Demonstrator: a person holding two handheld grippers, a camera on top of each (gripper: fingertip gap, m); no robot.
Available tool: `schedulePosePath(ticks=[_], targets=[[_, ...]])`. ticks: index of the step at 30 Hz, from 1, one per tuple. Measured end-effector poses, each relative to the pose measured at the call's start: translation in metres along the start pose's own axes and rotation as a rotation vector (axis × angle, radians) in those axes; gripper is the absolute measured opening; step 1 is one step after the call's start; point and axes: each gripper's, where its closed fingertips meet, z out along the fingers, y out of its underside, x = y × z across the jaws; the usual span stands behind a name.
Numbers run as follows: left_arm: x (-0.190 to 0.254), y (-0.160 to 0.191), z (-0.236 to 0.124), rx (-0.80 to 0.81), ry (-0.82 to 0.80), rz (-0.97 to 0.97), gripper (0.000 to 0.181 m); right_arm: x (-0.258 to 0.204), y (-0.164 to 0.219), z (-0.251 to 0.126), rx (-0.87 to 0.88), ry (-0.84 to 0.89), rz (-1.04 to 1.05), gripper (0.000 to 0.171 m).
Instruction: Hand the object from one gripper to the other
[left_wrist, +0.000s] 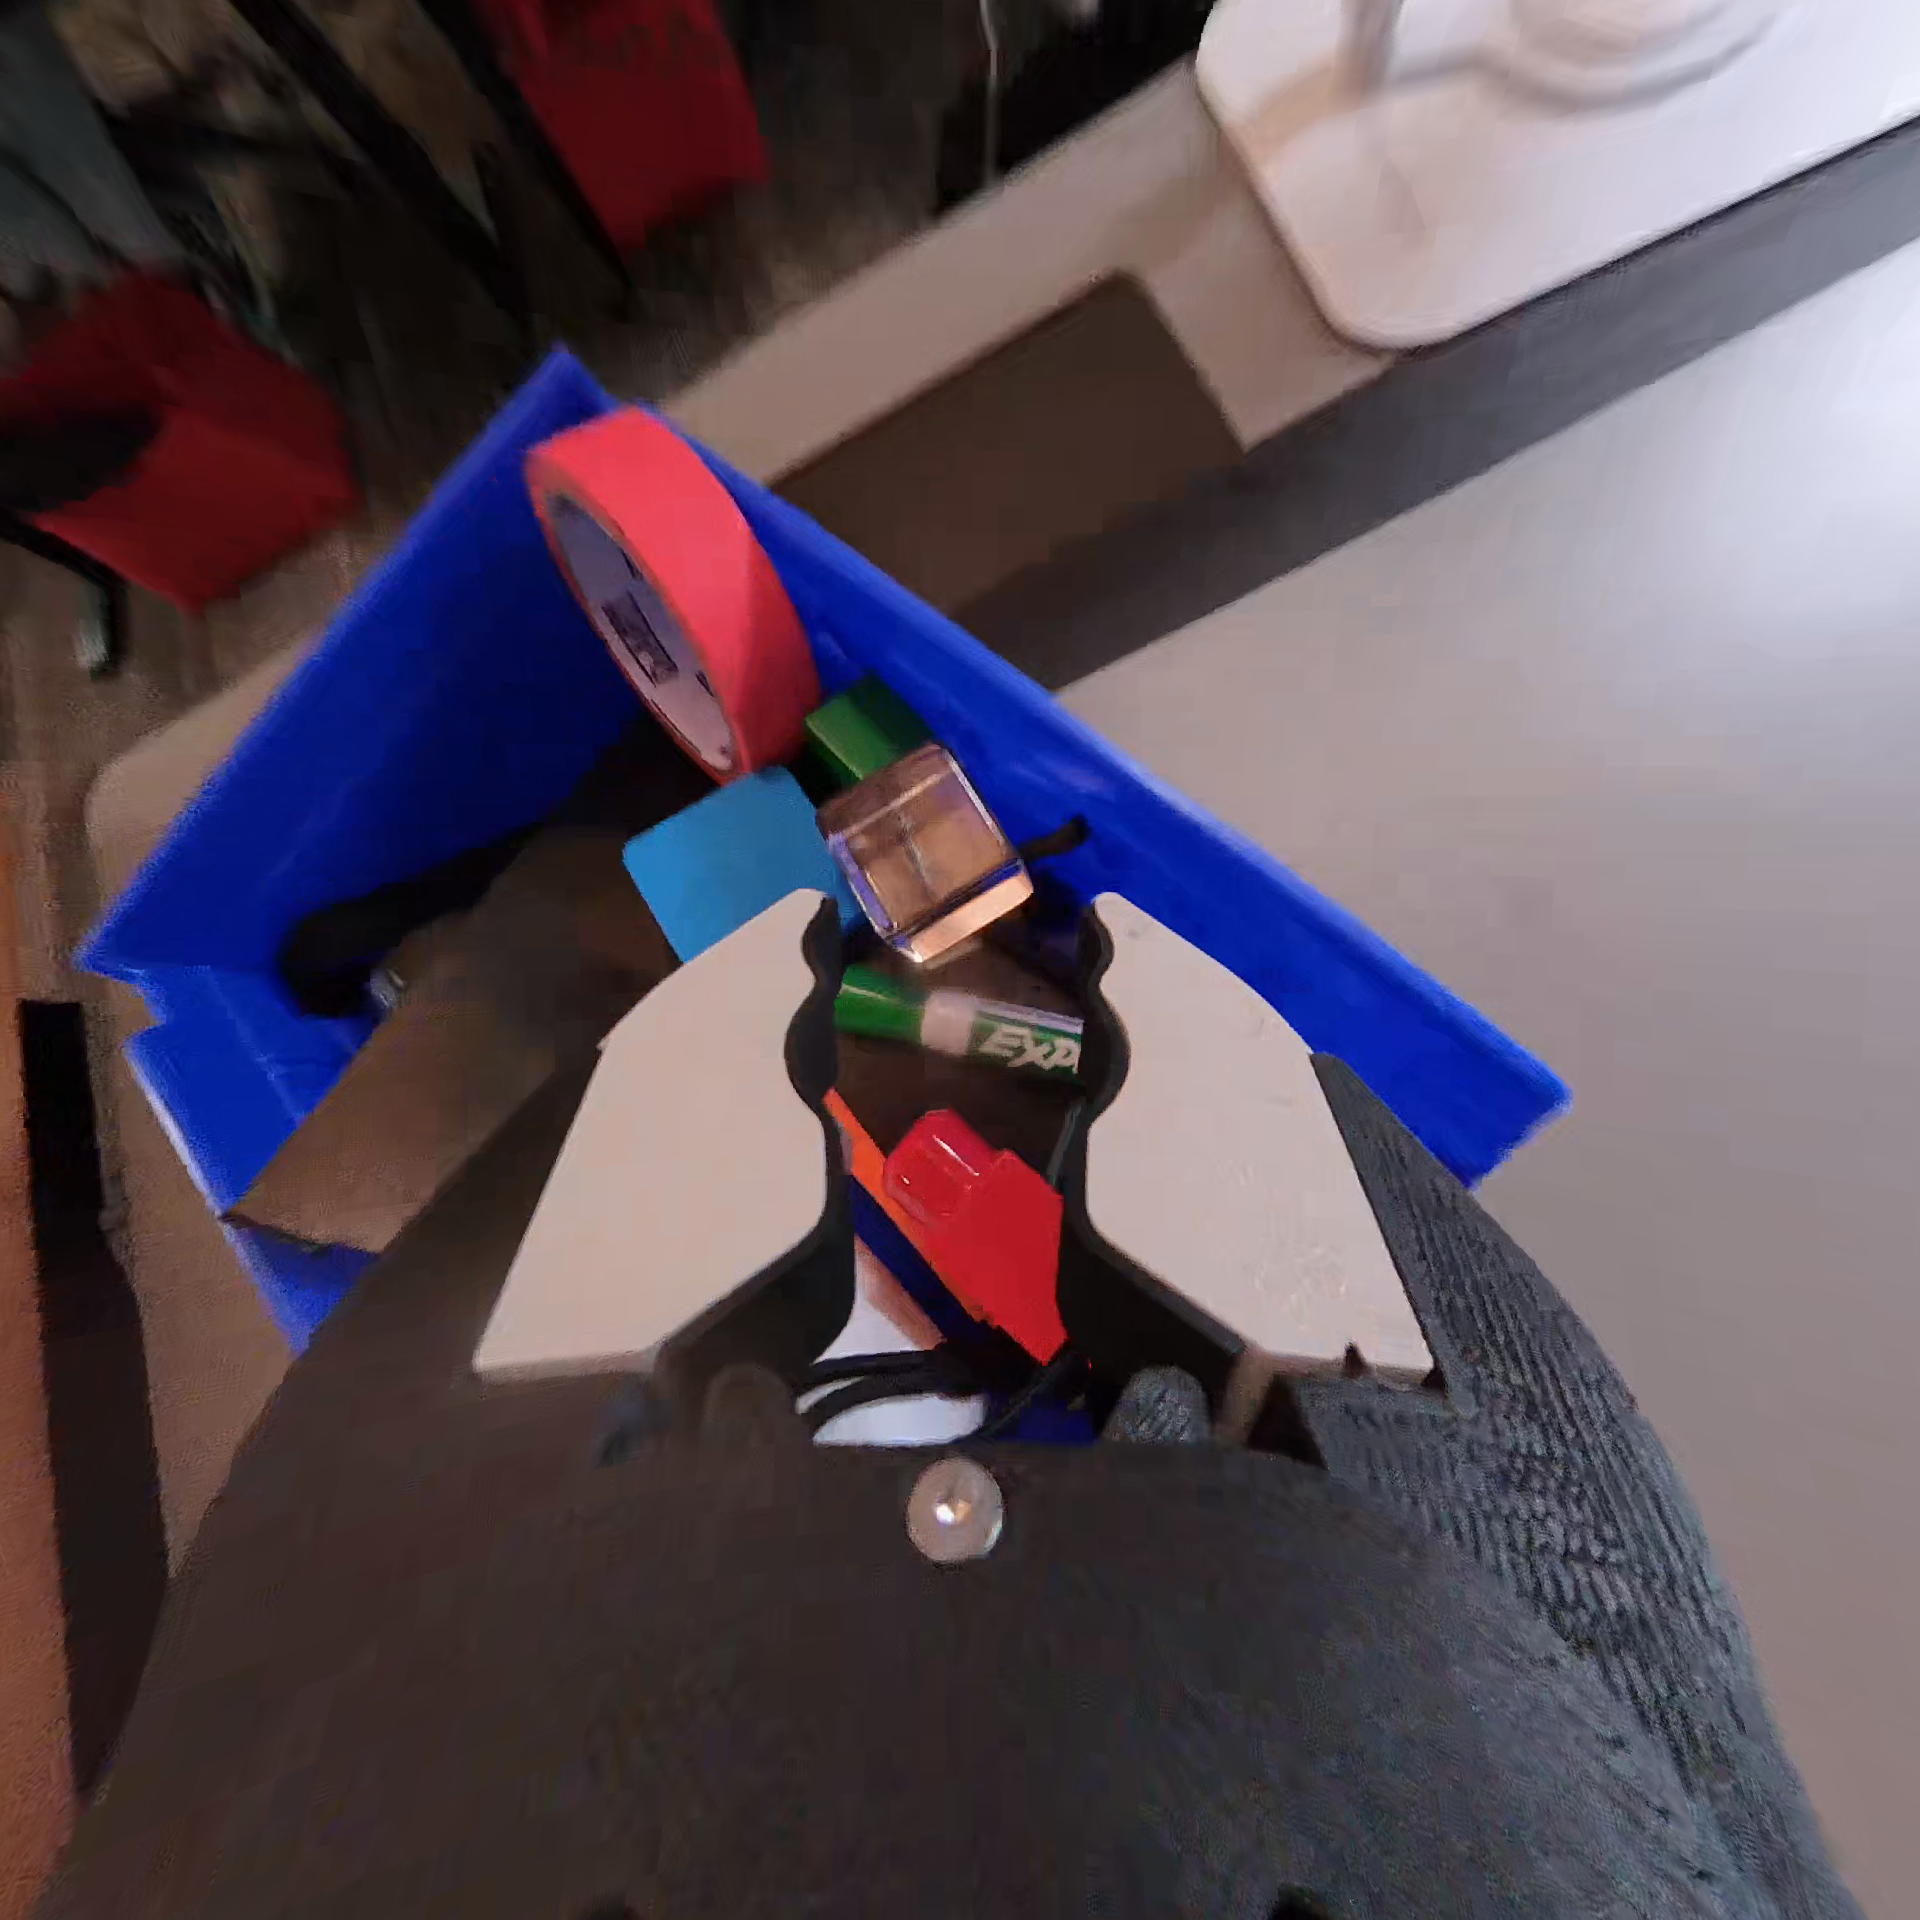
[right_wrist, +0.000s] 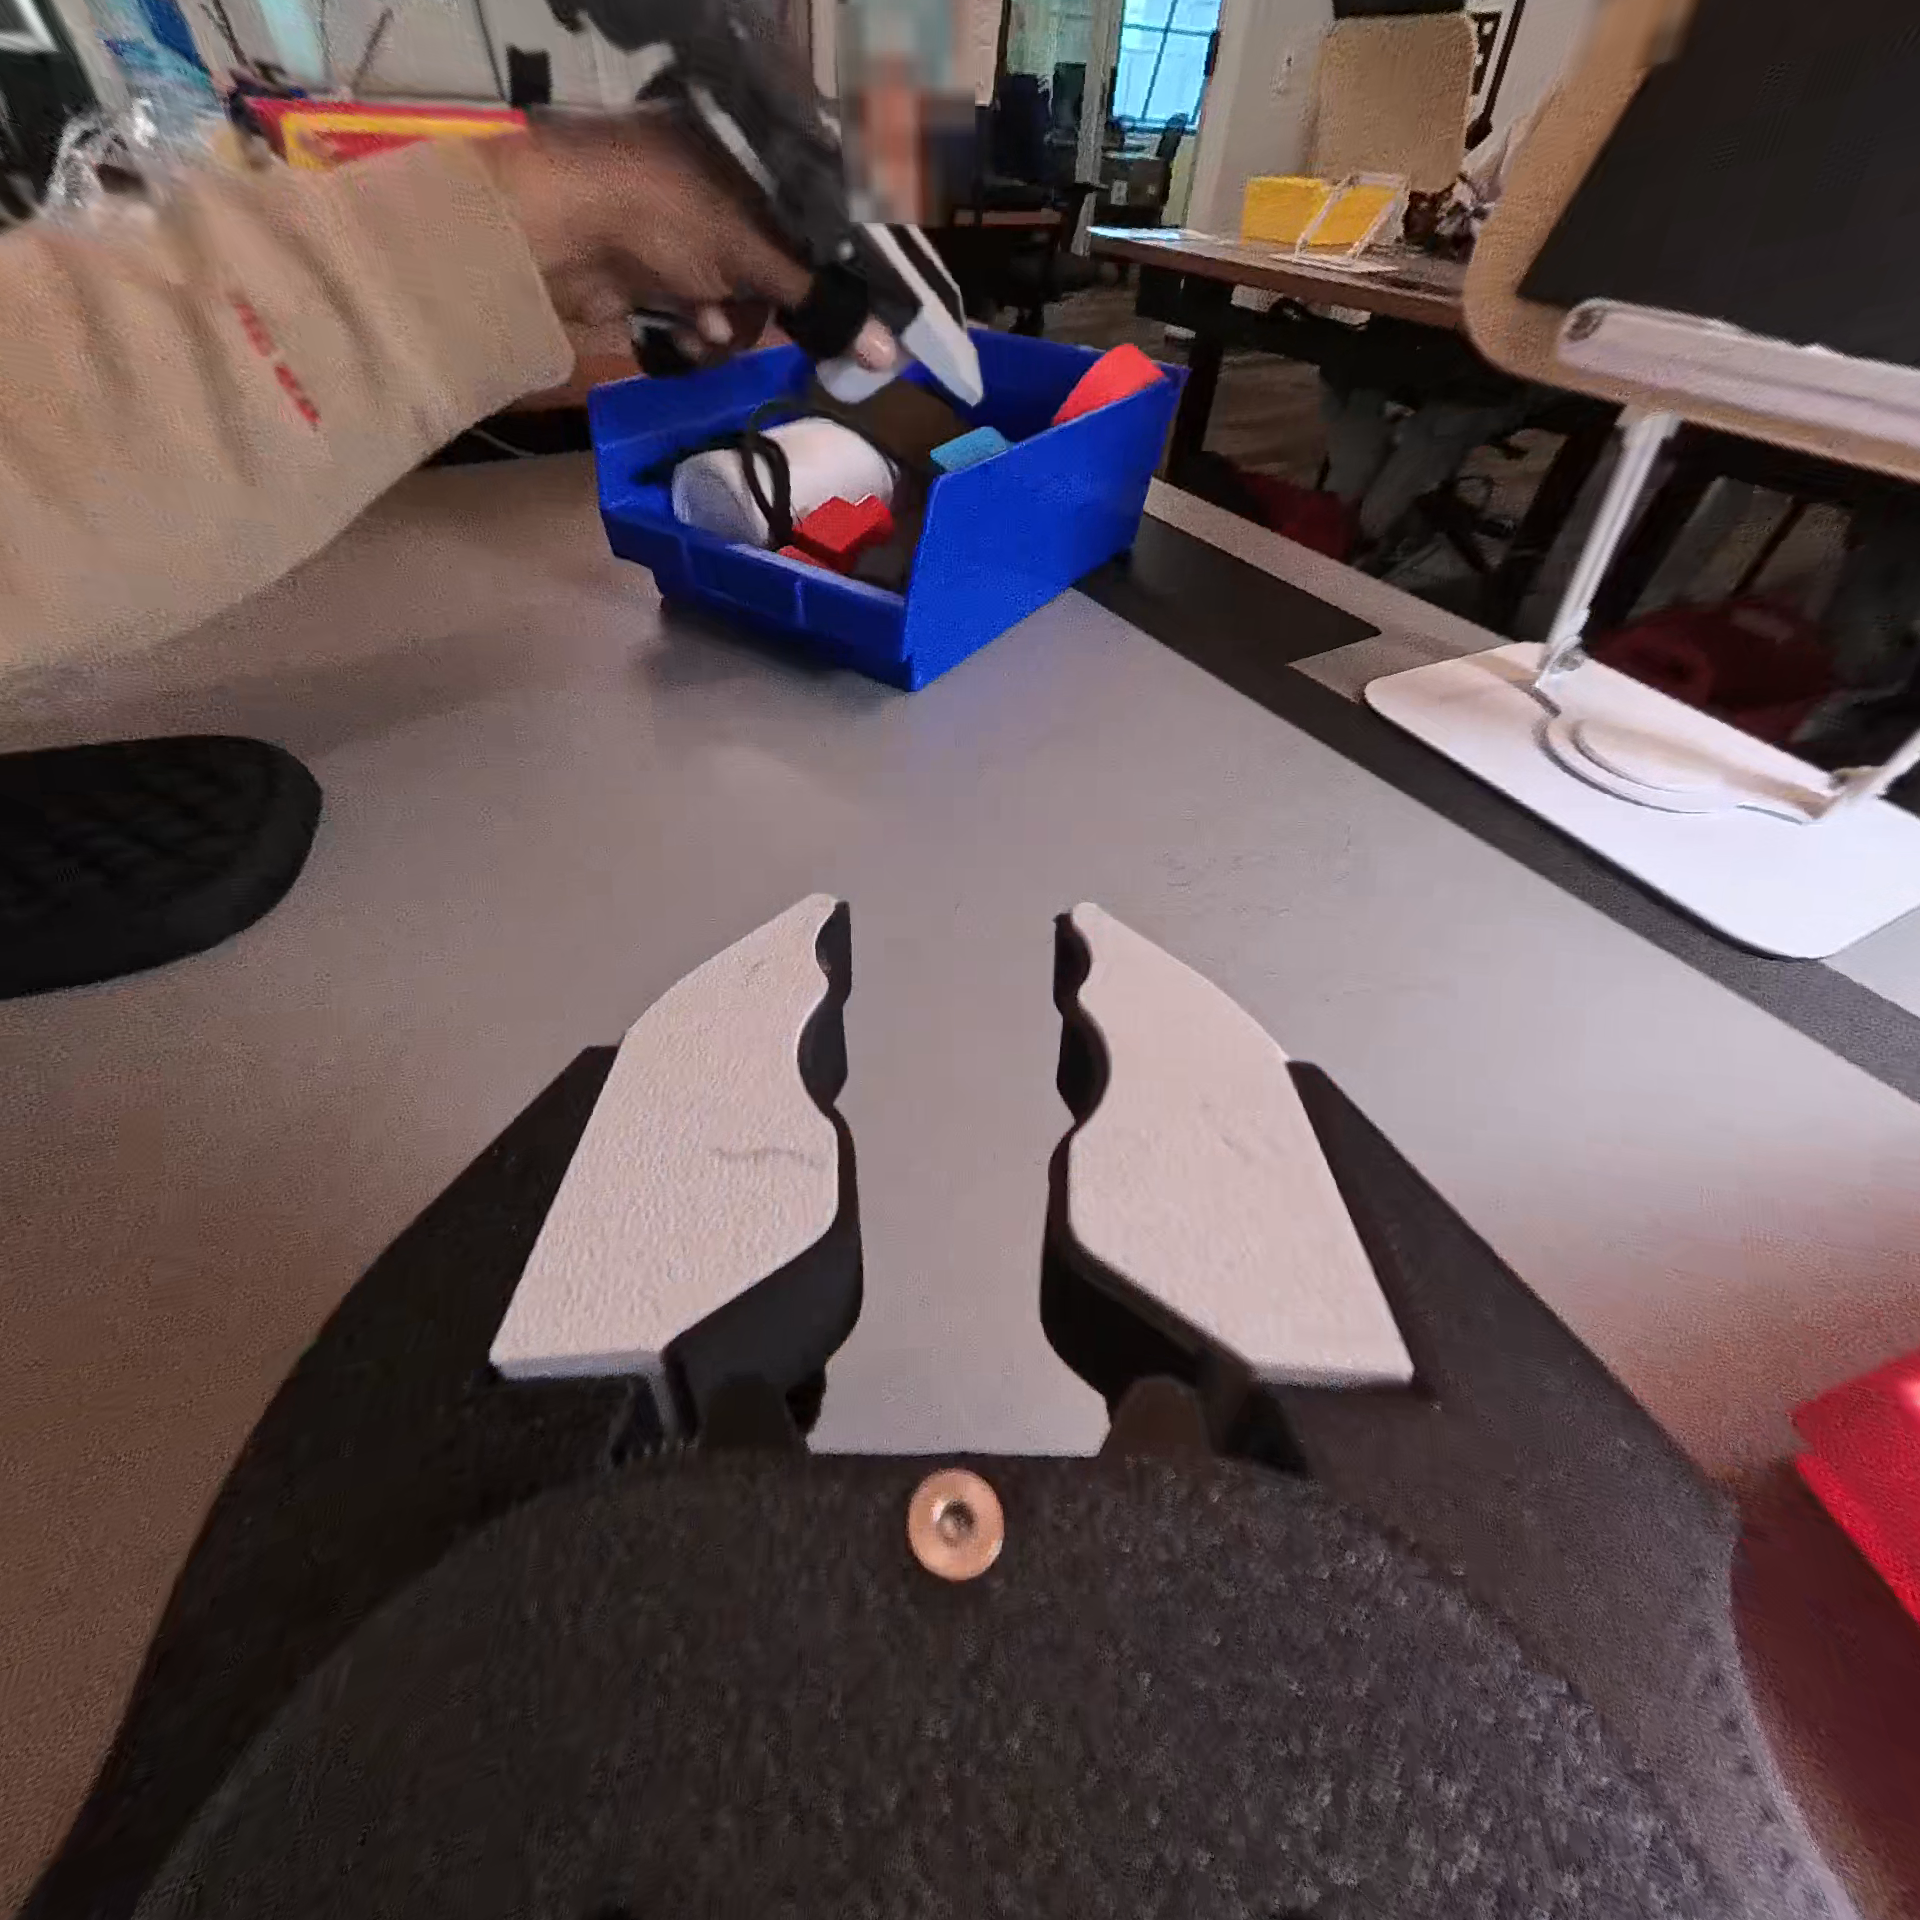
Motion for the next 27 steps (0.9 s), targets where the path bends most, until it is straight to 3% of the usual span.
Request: schedulePosePath(ticks=[5,11,16,21,24,27], targets=[[-0.005,0.023,0.040,-0.171,0.032,-0.004,0.052,-0.016,0.009,0.007,0.001,-0.049,-0.071,0.035],[-0.008,0.018,0.063,-0.119,0.021,-0.052,0.046,-0.026,0.014,0.007,0.009,-0.092,-0.084,0.031],[-0.014,0.019,0.052,-0.057,-0.016,-0.043,0.046,-0.028,0.014,0.006,0.010,-0.084,-0.113,0.028],[-0.021,-0.020,-0.023,0.250,0.019,-0.109,0.045,-0.017,-0.004,0.001,0.055,-0.028,-0.138,0.028],[0.028,-0.070,-0.101,0.560,0.309,-0.145,0.045,-0.003,-0.043,0.001,0.110,0.029,-0.197,0.029],[0.104,-0.109,-0.183,0.802,0.673,-0.134,0.045,0.000,-0.108,0.002,0.214,0.079,-0.259,0.035]])
